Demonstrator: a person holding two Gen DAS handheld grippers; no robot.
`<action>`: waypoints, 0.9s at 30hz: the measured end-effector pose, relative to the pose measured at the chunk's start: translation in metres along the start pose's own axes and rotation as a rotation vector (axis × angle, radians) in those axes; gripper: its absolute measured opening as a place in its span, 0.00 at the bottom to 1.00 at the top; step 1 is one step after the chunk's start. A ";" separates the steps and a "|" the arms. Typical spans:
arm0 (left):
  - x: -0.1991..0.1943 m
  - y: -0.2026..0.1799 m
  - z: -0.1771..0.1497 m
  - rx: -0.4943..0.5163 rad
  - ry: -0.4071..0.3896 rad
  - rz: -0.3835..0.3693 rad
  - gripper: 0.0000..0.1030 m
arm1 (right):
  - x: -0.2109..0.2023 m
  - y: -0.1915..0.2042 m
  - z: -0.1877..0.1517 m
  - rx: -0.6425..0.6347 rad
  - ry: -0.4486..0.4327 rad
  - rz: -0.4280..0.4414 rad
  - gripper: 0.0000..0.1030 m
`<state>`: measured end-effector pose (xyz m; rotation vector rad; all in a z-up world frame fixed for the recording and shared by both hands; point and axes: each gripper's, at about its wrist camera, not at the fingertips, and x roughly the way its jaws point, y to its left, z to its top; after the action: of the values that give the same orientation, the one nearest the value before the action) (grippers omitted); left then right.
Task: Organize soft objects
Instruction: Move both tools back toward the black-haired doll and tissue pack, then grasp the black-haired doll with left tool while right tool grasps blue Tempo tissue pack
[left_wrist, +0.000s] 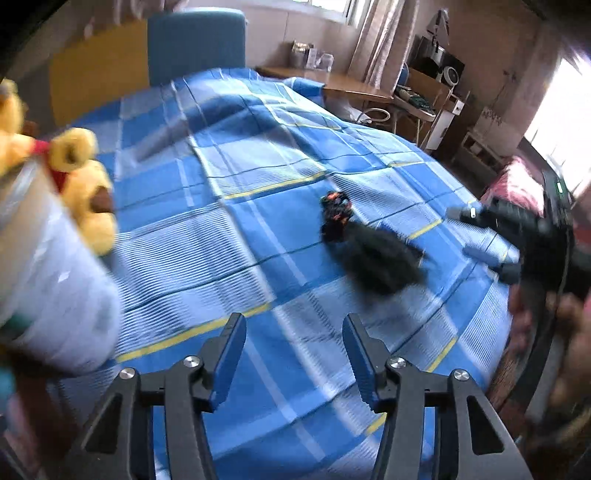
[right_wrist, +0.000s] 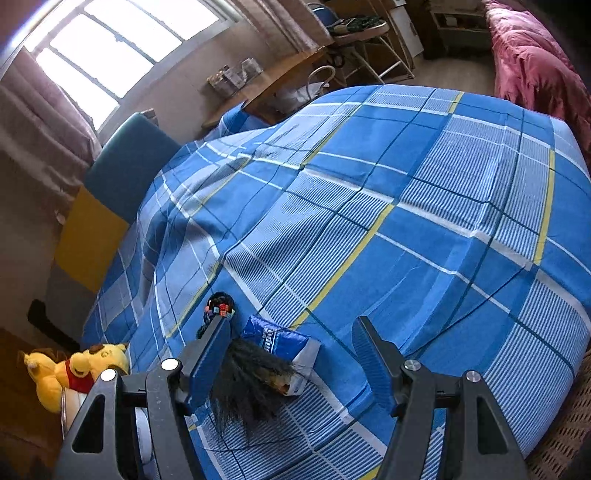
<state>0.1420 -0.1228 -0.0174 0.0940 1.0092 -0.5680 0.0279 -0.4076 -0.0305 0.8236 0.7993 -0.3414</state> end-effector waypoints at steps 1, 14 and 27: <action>0.008 -0.001 0.008 -0.022 0.009 -0.024 0.54 | 0.001 -0.001 0.000 0.007 0.007 0.005 0.67; 0.115 -0.044 0.064 -0.164 0.102 -0.086 0.55 | 0.005 -0.003 -0.002 0.034 0.044 0.062 0.68; 0.065 0.034 -0.027 -0.152 0.156 -0.003 0.06 | 0.015 0.001 -0.007 0.017 0.113 0.069 0.68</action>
<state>0.1639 -0.1107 -0.0913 0.0019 1.2014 -0.4903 0.0352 -0.4009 -0.0444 0.8905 0.8721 -0.2423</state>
